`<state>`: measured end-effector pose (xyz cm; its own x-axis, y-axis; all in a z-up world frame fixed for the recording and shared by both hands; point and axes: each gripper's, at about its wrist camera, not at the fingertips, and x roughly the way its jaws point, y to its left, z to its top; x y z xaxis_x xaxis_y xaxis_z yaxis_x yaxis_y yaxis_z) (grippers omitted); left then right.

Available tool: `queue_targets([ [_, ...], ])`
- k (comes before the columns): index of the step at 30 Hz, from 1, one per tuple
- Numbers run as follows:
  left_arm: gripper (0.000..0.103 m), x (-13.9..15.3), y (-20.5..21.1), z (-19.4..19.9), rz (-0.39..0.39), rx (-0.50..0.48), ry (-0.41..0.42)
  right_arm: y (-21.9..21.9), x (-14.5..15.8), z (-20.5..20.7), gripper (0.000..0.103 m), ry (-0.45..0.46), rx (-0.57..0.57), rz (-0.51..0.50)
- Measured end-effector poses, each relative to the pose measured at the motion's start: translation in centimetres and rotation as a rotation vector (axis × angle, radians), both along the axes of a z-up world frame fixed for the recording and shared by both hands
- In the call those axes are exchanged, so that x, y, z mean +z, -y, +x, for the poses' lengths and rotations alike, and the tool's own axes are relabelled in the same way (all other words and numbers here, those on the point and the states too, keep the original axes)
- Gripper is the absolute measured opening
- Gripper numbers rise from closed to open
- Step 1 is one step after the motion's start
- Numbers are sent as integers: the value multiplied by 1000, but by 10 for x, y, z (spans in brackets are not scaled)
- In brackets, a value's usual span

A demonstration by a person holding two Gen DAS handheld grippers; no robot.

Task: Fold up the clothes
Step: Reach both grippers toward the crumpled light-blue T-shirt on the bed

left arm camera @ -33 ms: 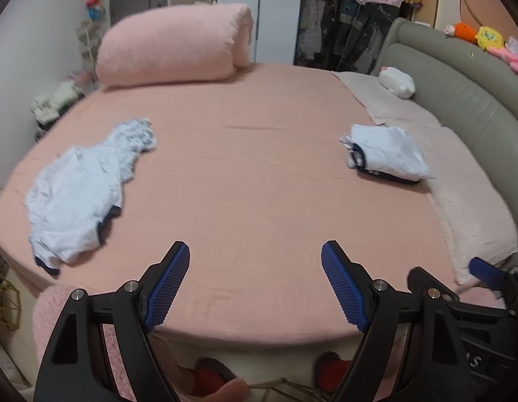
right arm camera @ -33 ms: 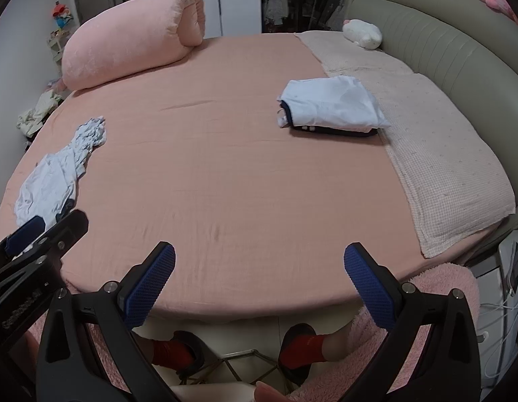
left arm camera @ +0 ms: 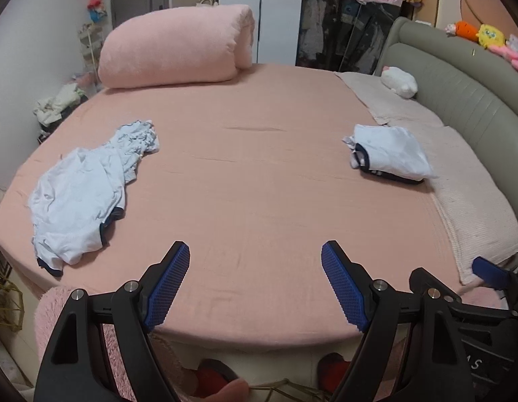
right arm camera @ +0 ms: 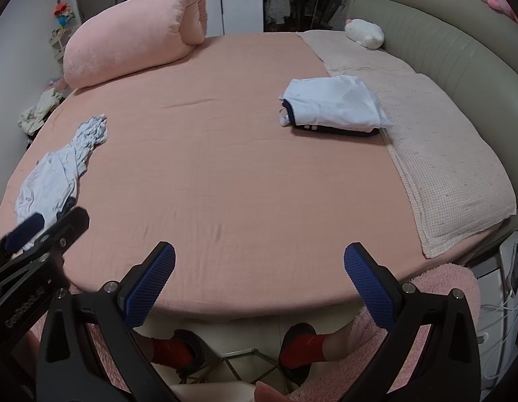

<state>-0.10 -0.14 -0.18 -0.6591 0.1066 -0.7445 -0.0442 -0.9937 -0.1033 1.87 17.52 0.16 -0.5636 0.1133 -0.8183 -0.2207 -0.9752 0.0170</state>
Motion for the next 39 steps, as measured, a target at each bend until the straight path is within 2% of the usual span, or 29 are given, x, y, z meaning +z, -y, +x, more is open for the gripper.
queue_targets([
  [3,83,-7,-5,0,98,-24,49,2,0,-5,102,10,21,8],
  [4,83,-14,-8,0,153,-17,71,3,0,-6,102,14,27,11],
  [7,83,-21,52,-22,314,-20,125,5,0,-11,102,24,48,19],
  [9,83,-19,60,-29,315,-10,117,11,3,-14,102,13,90,-6],
  [11,83,1,66,-33,242,40,78,16,6,-23,102,10,159,-72],
  [12,83,3,80,-25,222,61,43,21,7,-28,102,6,189,-91],
  [13,83,4,98,-33,217,83,36,27,8,-35,102,-4,222,-98],
  [19,83,-5,178,-46,149,265,-7,100,12,-83,102,-62,438,-49],
  [22,83,-23,224,-52,187,379,55,146,1,-113,101,-31,533,-37],
  [24,83,-51,262,-66,298,478,145,175,-9,-134,97,-1,592,-26],
  [25,83,-64,275,-72,332,516,174,192,-17,-145,92,7,622,-8],
  [26,83,-76,282,-80,308,536,202,208,-24,-156,89,16,647,14],
  [28,83,-101,298,-97,260,575,258,239,-43,-181,70,49,685,30],
  [29,83,-115,307,-105,243,592,292,251,-55,-194,63,78,699,22],
  [30,83,-127,311,-108,243,605,314,262,-68,-205,54,112,706,9],
  [33,83,-156,326,-111,259,636,368,289,-105,-233,51,204,723,-26],
  [37,83,-176,334,-101,209,640,368,317,-139,-256,51,254,758,-30],
  [39,83,-179,337,-91,212,657,353,328,-152,-268,51,269,769,-37],
])
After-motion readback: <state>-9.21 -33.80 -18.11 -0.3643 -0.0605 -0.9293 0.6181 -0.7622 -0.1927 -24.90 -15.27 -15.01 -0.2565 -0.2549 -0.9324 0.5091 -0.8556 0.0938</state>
